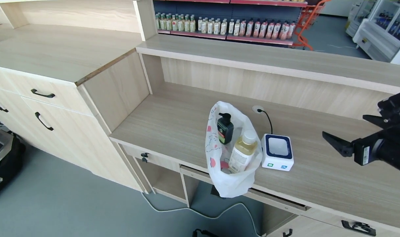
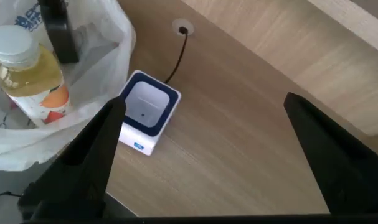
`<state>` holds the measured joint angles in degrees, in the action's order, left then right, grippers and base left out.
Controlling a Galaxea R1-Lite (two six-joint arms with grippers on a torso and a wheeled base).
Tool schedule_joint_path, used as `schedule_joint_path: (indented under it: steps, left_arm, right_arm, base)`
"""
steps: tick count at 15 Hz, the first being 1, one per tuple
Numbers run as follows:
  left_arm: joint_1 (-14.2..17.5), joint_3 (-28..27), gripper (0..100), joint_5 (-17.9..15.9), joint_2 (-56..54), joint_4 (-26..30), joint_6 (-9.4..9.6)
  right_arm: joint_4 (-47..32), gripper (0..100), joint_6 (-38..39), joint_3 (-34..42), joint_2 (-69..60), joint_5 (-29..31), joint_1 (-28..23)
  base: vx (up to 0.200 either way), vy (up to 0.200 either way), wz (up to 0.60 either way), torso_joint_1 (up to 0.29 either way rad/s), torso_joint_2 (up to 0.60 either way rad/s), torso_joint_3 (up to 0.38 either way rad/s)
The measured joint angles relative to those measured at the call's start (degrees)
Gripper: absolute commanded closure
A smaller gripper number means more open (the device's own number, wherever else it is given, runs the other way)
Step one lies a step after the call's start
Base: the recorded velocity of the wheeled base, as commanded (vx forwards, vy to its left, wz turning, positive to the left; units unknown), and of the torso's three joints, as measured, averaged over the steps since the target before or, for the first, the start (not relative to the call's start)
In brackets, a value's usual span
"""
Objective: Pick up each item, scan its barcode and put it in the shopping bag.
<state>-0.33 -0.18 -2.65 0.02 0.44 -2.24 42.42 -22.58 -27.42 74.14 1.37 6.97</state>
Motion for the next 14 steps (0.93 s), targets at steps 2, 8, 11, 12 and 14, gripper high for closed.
schedule_joint_path:
  steps: [2,8,11,12,14]
  left_arm:
    - [0.0,0.0,0,0.0,0.0,0.0,0.0]
    - [0.0,0.0,0,0.0,0.0,0.0,0.0]
    - [0.0,0.0,0,0.0,0.0,0.0,-0.02]
    - [0.0,0.0,0,0.0,0.0,0.0,-0.02]
    - [0.0,0.0,0,0.0,0.0,0.0,0.0]
  right_arm:
    - [-0.1,0,1.6,-0.1,-1.2,2.9,-0.2]
    - [0.2,0,6.1,1.9,-4.2,3.7,-5.1]
    - [4.1,0,9.7,9.7,-7.8,3.7,-6.6]
    - [6.4,0,10.7,12.9,-9.3,3.7,-7.0]
    - [8.0,0,13.6,19.8,-13.8,3.6,-7.0]
  base:
    - [0.0,0.0,-0.6,0.007,0.0,0.002]
    - [0.0,0.0,-0.3,0.0,0.0,0.004]
    - [0.0,0.0,0.0,0.0,0.0,0.0]
    - [0.0,0.0,0.0,0.0,0.0,0.0]
    - [0.0,0.0,0.0,0.0,0.0,0.0]
